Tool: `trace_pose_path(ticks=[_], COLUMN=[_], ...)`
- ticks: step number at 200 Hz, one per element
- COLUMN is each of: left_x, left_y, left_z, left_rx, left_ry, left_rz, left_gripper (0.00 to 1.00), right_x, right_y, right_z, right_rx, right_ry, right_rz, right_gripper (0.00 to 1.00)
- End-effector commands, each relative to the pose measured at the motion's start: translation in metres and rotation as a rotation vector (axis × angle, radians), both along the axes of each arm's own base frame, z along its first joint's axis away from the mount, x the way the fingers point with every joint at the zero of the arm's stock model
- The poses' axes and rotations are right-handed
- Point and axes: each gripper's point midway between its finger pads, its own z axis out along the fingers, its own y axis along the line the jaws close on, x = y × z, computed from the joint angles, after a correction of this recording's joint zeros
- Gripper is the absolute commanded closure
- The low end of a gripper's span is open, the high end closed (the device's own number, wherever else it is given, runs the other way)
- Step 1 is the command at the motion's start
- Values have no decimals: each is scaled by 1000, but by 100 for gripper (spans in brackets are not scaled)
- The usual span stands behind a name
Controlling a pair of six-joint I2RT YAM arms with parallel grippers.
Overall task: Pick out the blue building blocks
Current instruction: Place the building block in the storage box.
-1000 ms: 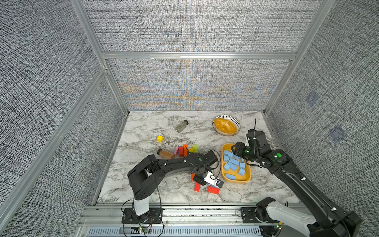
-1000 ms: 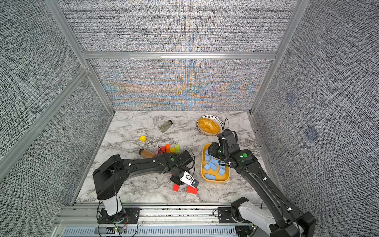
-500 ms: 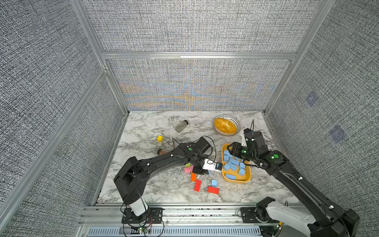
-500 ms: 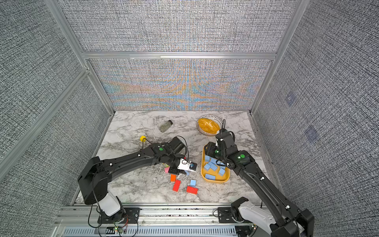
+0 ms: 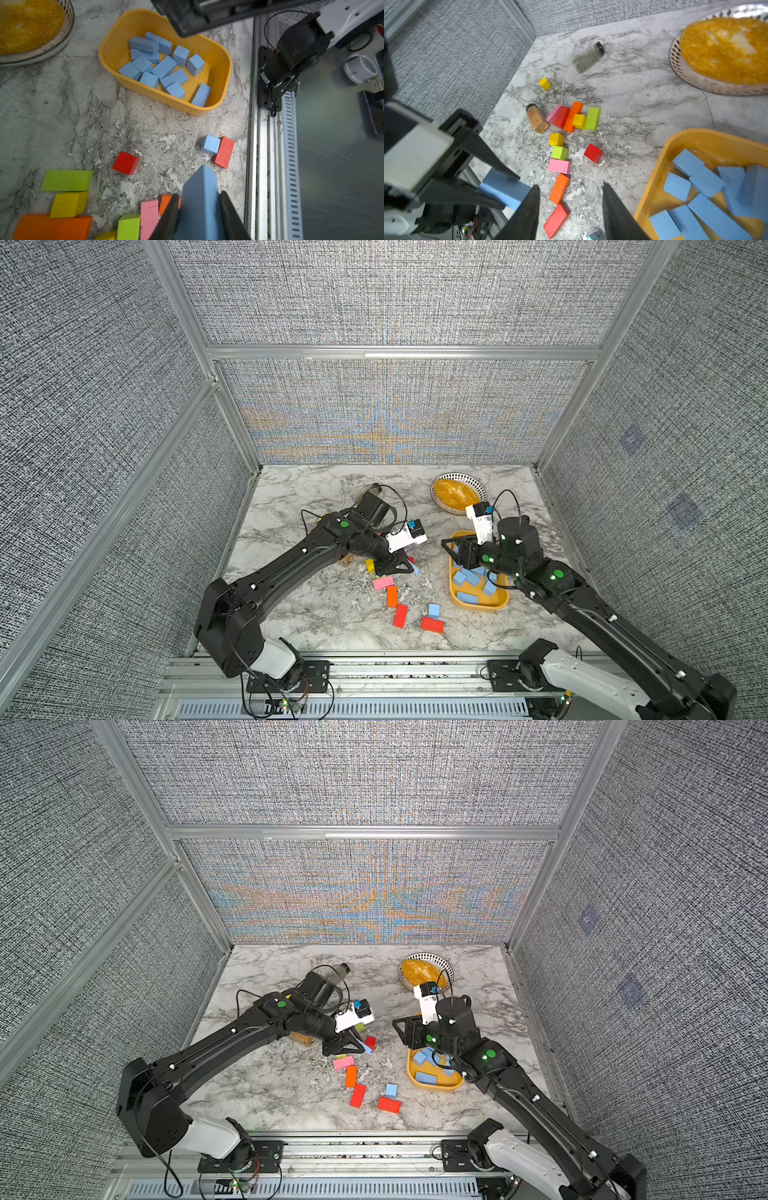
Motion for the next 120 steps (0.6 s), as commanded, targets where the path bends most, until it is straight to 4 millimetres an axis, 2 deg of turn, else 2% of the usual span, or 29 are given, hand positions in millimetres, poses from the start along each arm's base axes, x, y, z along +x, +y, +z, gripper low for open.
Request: trace_pose_path(ticks=[1, 28, 59, 120], left_x=[-11, -14, -16, -15], left_y=[1, 0, 1, 0], left_z=[14, 22, 26, 30], left_rx=[-54, -81, -93, -108], left_ry=[90, 106, 104, 118], left_rz=[3, -4, 0, 19], left_gripper=[100, 100, 100, 100], right_x=[-15, -38, -54, -54], right_y=[18, 35, 53, 74], right_z=[26, 27, 11, 2], right_rx=[-39, -138, -253, -320], right_ry=[-273, -436, -536, -625], right_rz=[180, 346, 526, 611], right_gripper=[56, 59, 64, 65])
